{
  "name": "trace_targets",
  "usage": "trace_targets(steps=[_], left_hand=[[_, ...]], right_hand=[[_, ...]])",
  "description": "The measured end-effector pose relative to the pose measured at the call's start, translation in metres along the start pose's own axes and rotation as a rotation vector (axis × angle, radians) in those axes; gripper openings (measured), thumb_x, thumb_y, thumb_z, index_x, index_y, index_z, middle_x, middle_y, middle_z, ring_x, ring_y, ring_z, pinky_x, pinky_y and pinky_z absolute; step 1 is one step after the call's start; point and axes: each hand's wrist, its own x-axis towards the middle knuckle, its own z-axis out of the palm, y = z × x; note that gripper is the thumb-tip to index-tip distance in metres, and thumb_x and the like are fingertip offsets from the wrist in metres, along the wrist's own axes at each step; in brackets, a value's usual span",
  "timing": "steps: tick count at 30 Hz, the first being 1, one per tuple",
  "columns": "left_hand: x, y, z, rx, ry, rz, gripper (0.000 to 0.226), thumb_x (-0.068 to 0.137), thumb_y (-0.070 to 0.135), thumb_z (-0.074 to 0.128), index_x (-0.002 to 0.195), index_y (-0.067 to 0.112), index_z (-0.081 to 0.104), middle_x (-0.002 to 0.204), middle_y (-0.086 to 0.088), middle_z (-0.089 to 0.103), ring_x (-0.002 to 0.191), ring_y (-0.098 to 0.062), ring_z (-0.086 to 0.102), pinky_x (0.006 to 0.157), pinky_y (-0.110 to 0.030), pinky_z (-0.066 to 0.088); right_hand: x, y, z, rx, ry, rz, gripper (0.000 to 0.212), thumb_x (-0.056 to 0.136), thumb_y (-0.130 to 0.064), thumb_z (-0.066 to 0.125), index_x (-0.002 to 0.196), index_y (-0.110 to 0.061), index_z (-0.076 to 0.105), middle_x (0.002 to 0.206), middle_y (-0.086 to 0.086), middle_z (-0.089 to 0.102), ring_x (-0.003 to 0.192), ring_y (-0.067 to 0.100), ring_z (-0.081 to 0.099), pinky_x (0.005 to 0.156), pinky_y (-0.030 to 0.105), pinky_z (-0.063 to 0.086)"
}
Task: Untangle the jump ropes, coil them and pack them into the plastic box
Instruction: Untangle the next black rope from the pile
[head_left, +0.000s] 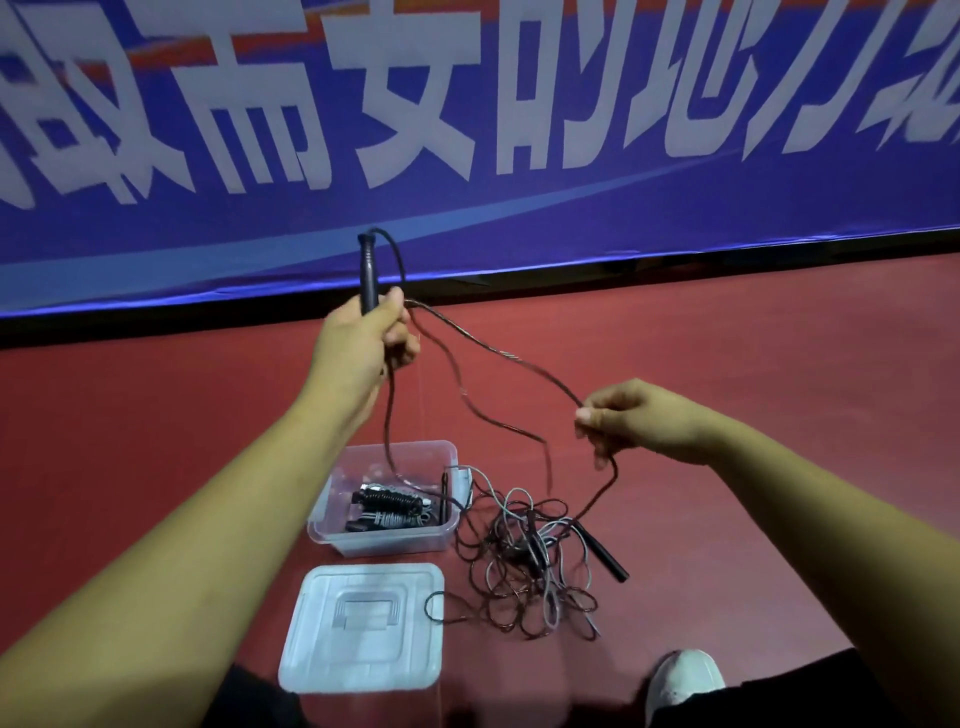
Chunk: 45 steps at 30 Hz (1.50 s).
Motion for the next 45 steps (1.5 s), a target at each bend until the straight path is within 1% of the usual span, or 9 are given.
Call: trace_targets(steps=[5,11,14,22,26,32,34,40,45], left_hand=[[-0.001,-0.016,-0.018,0.932,0.037,0.119,0.023,0.102,0.024,0.051,0.113,0.006,0.059,0.100,-0.010,0.058,0.089,-0.023,0.051,0.073,-0.028,0.032],[-0.031,-0.012,0.022,0.455,-0.412,0.113,0.018,0.105,0.024,0.044,0.107,0.015,0.060,0.104,-0.004,0.073,0.105,-0.024,0.067,0.095,-0.037,0.052],[-0.043,-0.016,0.026,0.495,-0.656,0.052,0.015,0.104,0.021,0.045,0.096,0.014,0.055,0.066,0.002,0.065,0.073,-0.026,0.070,0.074,-0.035,0.053],[-0.029,-0.005,0.017,-0.104,-0.241,0.061,0.024,0.101,0.006,0.047,0.079,0.014,0.041,0.046,0.010,0.030,0.041,-0.010,0.030,0.049,-0.023,0.036],[-0.019,-0.001,0.001,-0.229,-0.121,0.017,0.026,0.103,0.011,0.047,0.077,0.014,0.043,0.045,0.008,0.030,0.043,-0.011,0.034,0.050,-0.023,0.036],[-0.007,-0.014,-0.021,1.042,-0.114,0.026,0.015,0.101,0.023,0.053,0.109,0.010,0.056,0.088,-0.008,0.066,0.071,-0.025,0.055,0.064,-0.031,0.036],[-0.012,-0.019,-0.019,1.162,-0.166,0.035,0.025,0.100,0.025,0.054,0.118,0.007,0.057,0.094,-0.012,0.061,0.082,-0.029,0.056,0.066,-0.032,0.034],[-0.039,-0.013,0.015,0.486,-0.488,0.067,0.018,0.102,0.026,0.051,0.106,0.018,0.067,0.100,-0.002,0.074,0.101,-0.021,0.069,0.093,-0.034,0.051],[-0.041,-0.013,0.022,0.086,-0.532,-0.023,0.022,0.094,0.016,0.058,0.074,0.012,0.050,0.047,0.006,0.039,0.045,-0.015,0.044,0.054,-0.024,0.039]], right_hand=[[-0.004,-0.045,0.006,0.077,0.151,-0.148,0.023,0.098,-0.021,0.058,0.089,-0.004,0.071,0.049,-0.005,0.039,0.047,0.016,0.033,0.046,0.025,0.028],[-0.016,-0.078,0.032,-0.177,0.127,-0.230,0.022,0.095,-0.027,0.063,0.082,-0.014,0.075,0.046,-0.010,0.042,0.040,0.004,0.033,0.044,0.018,0.028],[-0.016,-0.085,0.033,-0.099,0.196,-0.267,0.018,0.094,-0.022,0.065,0.078,-0.017,0.071,0.041,-0.013,0.044,0.039,0.002,0.036,0.044,0.014,0.029],[-0.001,-0.025,0.012,0.223,-0.188,-0.010,0.019,0.096,-0.011,0.057,0.079,-0.002,0.055,0.071,0.016,0.053,0.067,0.020,0.057,0.069,0.024,0.050],[0.006,0.011,0.000,-0.172,-0.133,0.090,0.019,0.097,-0.021,0.060,0.084,-0.009,0.067,0.086,0.011,0.071,0.086,0.019,0.064,0.094,0.040,0.049],[0.006,-0.029,0.005,0.088,0.291,-0.139,0.021,0.097,-0.014,0.059,0.081,-0.007,0.071,0.052,0.002,0.044,0.047,0.017,0.042,0.049,0.025,0.040],[0.000,-0.056,0.010,0.140,0.315,-0.222,0.020,0.095,-0.015,0.061,0.082,-0.006,0.072,0.051,0.003,0.040,0.045,0.017,0.035,0.045,0.022,0.030],[-0.014,-0.085,0.038,-0.067,0.180,-0.270,0.020,0.093,-0.021,0.065,0.078,-0.014,0.075,0.044,-0.008,0.042,0.046,0.013,0.036,0.048,0.026,0.029],[-0.010,-0.069,0.022,0.042,0.123,-0.297,0.021,0.096,-0.019,0.061,0.079,-0.009,0.066,0.059,0.004,0.053,0.057,0.018,0.049,0.059,0.029,0.040]])
